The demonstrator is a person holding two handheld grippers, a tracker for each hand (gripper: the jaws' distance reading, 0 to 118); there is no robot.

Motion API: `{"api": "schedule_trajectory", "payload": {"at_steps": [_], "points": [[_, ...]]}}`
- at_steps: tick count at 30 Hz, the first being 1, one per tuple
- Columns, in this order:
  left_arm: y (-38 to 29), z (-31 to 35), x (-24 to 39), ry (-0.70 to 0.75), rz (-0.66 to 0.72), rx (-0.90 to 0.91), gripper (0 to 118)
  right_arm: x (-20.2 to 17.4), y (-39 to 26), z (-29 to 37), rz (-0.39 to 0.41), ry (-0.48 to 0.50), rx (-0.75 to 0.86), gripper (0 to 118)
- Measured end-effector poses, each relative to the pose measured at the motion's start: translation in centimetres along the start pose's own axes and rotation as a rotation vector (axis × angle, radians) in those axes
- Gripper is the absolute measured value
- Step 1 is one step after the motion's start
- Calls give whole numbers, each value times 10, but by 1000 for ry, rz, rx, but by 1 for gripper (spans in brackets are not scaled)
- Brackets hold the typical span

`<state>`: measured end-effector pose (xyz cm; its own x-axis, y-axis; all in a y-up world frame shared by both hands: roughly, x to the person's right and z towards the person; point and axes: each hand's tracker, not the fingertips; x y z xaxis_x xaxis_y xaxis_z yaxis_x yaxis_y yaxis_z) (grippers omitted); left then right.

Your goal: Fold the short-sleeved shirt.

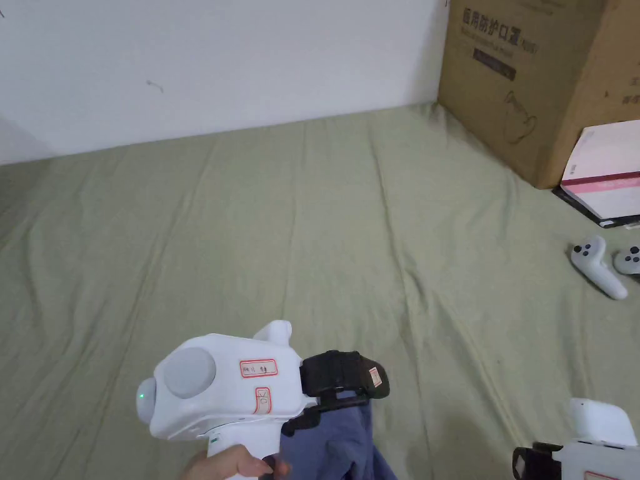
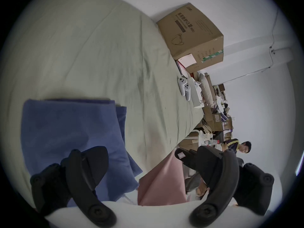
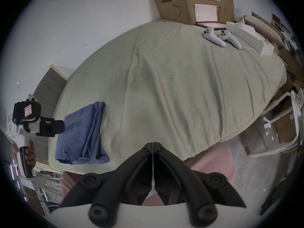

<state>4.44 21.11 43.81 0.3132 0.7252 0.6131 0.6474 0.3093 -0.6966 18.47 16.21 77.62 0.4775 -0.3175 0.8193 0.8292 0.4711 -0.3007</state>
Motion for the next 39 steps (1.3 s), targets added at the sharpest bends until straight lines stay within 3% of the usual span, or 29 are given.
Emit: {"api": "schedule_trajectory", "payload": {"at_steps": [5, 6, 8, 12, 17, 20, 24, 28, 35, 39], "points": [[3, 39, -16, 71, 8, 108, 105, 0, 1, -2, -8, -4, 5, 1], [3, 48, -22, 59, 27, 144, 91, -1, 2, -2, -7, 1, 6, 1], [4, 57, -38, 74, 81, 185, 2, -4, 3, -4, -7, 10, 10, 1], [-2, 49, -60, 202, 72, 166, 0, -13, 4, -7, 13, 25, 8, 1], [-23, 9, -60, 48, 71, 42, 0, -16, 6, -9, 13, 34, 8, 0], [-38, -35, -57, 71, 63, -40, 0, -15, 5, -7, 6, 35, 13, 1], [-58, -74, -66, -62, 198, -82, 0, -12, 3, -1, 9, 23, 15, 1], [-74, -102, -53, -43, 95, -127, 0, -9, 3, 2, 6, 4, 17, 1], [-61, -67, -33, -47, 23, -88, 0, -16, 8, 8, 22, 2, 29, 1], [-47, 2, -39, -112, 29, 84, 0, -41, 18, 3, 77, 34, 30, 1]]}}
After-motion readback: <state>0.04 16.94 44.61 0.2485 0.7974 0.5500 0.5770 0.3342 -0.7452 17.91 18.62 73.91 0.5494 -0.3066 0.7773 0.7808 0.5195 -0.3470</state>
